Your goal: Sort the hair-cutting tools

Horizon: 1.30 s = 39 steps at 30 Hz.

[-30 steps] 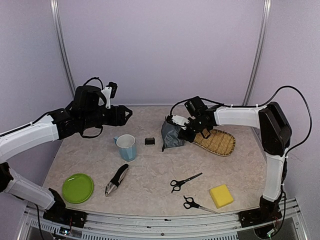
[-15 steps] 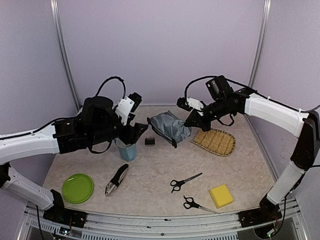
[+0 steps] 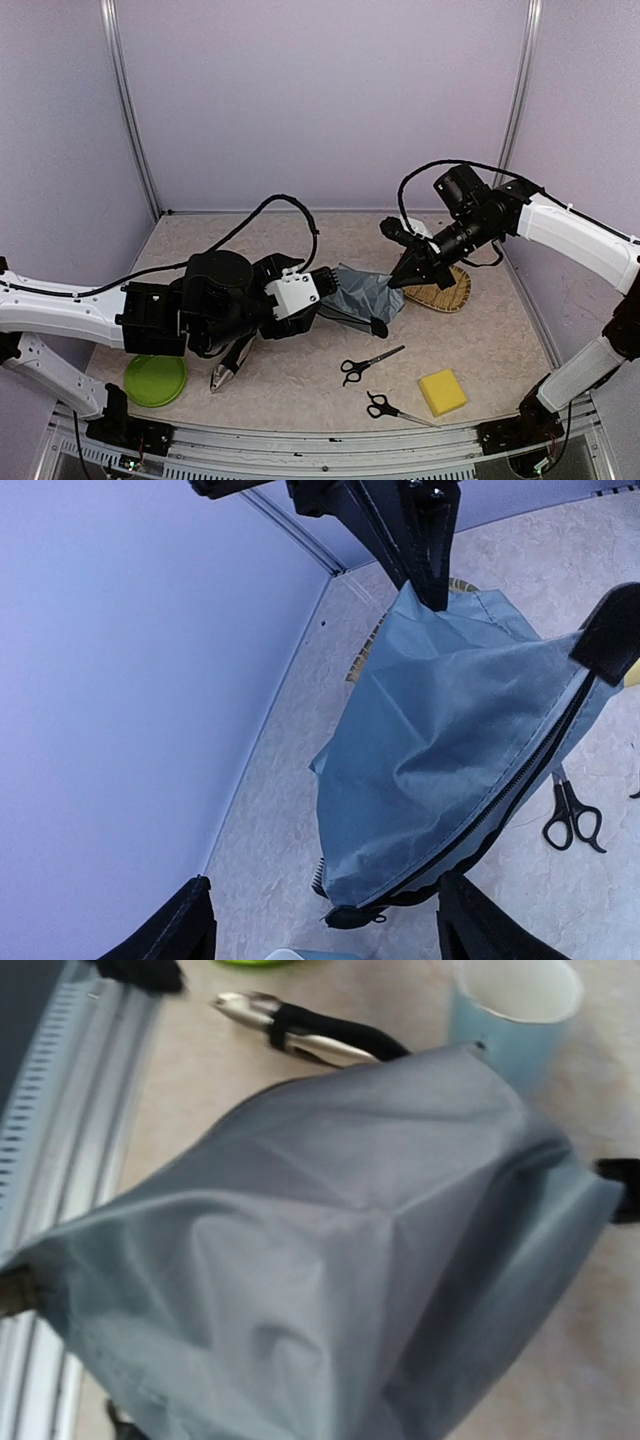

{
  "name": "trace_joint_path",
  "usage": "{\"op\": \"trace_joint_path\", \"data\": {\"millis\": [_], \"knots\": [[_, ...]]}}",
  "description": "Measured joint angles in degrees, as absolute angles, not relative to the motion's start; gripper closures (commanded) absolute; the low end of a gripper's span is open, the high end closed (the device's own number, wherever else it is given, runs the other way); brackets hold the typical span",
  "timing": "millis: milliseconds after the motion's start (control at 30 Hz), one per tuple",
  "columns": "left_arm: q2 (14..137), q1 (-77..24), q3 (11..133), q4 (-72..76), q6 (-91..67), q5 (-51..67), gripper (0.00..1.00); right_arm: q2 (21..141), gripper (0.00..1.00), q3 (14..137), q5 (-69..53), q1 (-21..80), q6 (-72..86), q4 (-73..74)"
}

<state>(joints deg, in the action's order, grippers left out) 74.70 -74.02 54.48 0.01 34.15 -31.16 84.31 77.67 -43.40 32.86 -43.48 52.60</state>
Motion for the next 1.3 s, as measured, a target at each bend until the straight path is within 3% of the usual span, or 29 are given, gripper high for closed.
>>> {"op": "trace_joint_path", "data": {"millis": [633, 900, 1033, 1167, 1300], "knots": [[82.2, -75.3, 57.5, -0.3, 41.6, -27.4, 0.29, 84.3, 1.00, 77.7, -50.2, 32.8, -42.4, 55.1], [84.6, -75.3, 53.6, 8.7, 44.1, -27.7, 0.37, 84.4, 1.00, 77.7, -52.7, 32.8, -42.8, 56.5], [87.7, -74.9, 52.2, 14.2, 45.5, -28.6, 0.51, 84.5, 1.00, 77.7, -53.6, 32.8, -43.3, 57.2], [90.5, -74.3, 52.0, 19.4, 46.5, -29.0, 0.75, 84.5, 1.00, 77.7, -54.3, 32.8, -43.7, 57.5], [91.4, -73.6, 52.1, 21.9, 46.7, -29.2, 0.88, 84.5, 1.00, 77.7, -54.7, 32.6, -43.9, 57.6]]}}
